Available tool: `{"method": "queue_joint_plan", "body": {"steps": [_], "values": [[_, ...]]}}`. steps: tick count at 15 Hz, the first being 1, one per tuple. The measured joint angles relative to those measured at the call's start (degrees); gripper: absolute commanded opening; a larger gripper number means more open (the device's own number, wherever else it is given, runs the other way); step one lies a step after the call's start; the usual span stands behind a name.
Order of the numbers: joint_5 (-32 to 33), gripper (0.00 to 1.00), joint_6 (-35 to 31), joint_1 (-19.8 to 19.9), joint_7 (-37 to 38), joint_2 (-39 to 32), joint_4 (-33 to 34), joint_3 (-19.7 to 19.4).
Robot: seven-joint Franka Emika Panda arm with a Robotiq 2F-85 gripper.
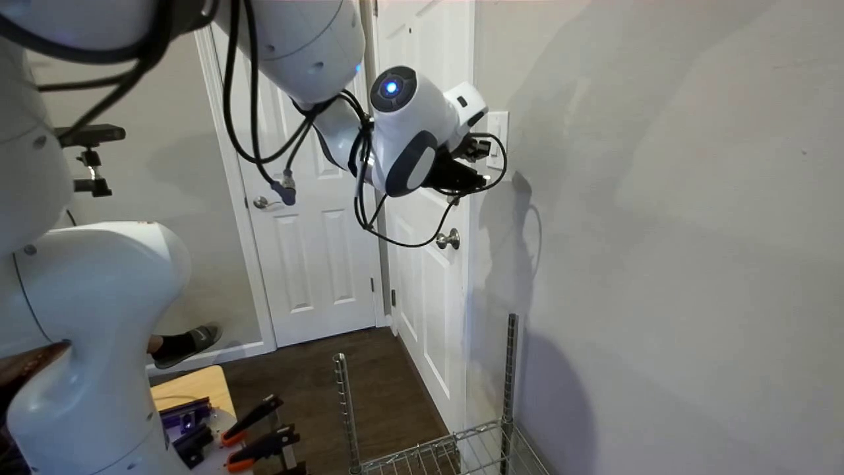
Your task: Turn off the light switch.
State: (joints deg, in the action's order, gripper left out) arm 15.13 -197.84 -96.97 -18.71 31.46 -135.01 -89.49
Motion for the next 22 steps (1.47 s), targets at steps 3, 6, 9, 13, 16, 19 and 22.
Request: {"method": "queue_joint_plan", "body": {"steps": [3,6,9,13,16,19,22], "values": [[0.0,0.02,0.0,-0.1,0.0,0.0,0.4,-0.1],[0.0,0.02,0.0,-1.5,0.0,0.1,2.1,-1.4],[0.0,0.02,0.0,-4.5,0.0,0.2,4.1,-3.5],[0.0,0.02,0.0,-8.2,0.0,0.3,6.4,-6.7],[0.0,0.02,0.0,-9.6,0.0,0.7,8.0,-9.1],[0.0,0.02,-0.2,-10.1,0.0,1.0,8.1,-9.5],[0.0,0.02,-0.3,-10.4,0.0,1.0,8.2,-9.7]]}}
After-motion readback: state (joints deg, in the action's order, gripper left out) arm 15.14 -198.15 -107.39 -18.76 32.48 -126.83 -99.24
